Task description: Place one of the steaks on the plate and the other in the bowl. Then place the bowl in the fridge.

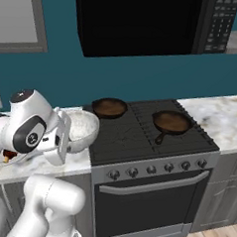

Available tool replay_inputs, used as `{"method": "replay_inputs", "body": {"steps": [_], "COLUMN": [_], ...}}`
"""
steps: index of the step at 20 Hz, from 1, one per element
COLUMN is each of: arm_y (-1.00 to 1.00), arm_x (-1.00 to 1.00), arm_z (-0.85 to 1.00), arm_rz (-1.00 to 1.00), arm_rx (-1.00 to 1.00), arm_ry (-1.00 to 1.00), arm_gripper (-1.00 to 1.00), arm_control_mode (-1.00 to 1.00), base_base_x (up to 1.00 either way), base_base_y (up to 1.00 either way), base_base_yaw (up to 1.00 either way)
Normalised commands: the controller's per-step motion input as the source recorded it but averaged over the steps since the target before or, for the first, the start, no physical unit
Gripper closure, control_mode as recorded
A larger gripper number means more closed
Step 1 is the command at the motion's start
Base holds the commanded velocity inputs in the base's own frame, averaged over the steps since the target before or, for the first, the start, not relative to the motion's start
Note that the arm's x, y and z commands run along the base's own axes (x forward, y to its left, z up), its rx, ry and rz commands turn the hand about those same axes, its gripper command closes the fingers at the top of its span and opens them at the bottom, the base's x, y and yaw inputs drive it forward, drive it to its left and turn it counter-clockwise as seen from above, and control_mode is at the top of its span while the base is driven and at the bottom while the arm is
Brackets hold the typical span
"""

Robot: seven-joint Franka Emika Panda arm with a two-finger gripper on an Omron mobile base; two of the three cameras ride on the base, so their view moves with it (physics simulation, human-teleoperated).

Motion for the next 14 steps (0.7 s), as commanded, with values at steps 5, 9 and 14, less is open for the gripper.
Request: {"method": "replay_inputs", "body": {"steps": [5, 9, 14], "arm_y": [0.0, 0.0, 0.0], "arm_x": [0.0, 0.0, 0.0], "arm_z": [0.0, 0.0, 0.0], "arm_rz": [0.0, 0.0, 0.0], "arm_rx": [0.0, 0.0, 0.0], "arm_ry": [0.0, 0.0, 0.0], "arm_gripper": [1.0, 1.0, 1.0], "arm_control_mode": [-1.0, 1.0, 1.0], "base_base_x": [0.0, -0.4, -0.4], "base_base_y": [0.0, -0.09, -0.58], "base_base_yaw": [0.0, -0.1, -0.51]}}
